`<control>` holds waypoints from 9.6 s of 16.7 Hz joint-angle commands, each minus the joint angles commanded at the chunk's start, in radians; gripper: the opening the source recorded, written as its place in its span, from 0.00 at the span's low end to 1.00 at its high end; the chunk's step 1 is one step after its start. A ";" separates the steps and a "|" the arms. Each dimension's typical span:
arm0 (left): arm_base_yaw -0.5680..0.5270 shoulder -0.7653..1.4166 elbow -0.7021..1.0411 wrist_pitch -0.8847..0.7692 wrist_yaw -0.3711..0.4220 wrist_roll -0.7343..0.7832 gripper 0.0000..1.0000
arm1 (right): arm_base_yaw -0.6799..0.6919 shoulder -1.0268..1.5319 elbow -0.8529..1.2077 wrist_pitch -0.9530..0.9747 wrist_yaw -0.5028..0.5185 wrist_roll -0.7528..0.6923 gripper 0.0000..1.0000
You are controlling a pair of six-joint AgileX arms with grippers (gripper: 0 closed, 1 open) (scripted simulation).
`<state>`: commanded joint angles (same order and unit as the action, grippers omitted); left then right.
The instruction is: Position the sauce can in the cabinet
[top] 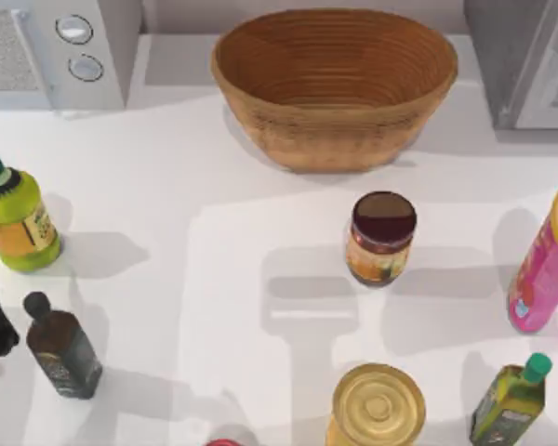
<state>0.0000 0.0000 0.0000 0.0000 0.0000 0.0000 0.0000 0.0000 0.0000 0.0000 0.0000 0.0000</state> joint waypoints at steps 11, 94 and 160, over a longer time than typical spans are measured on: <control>0.000 0.000 0.000 0.000 0.000 0.000 1.00 | 0.132 0.468 0.403 -0.169 -0.129 -0.296 1.00; 0.000 0.000 0.000 0.000 0.000 0.000 1.00 | 0.321 1.890 1.586 -0.937 -0.714 -1.095 0.00; 0.000 0.000 0.000 0.000 0.000 0.000 1.00 | 0.192 1.352 1.864 -0.521 0.200 0.017 0.00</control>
<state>0.0000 0.0000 0.0000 0.0000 0.0000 0.0000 0.1919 1.3520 1.8635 -0.5206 0.2000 0.0174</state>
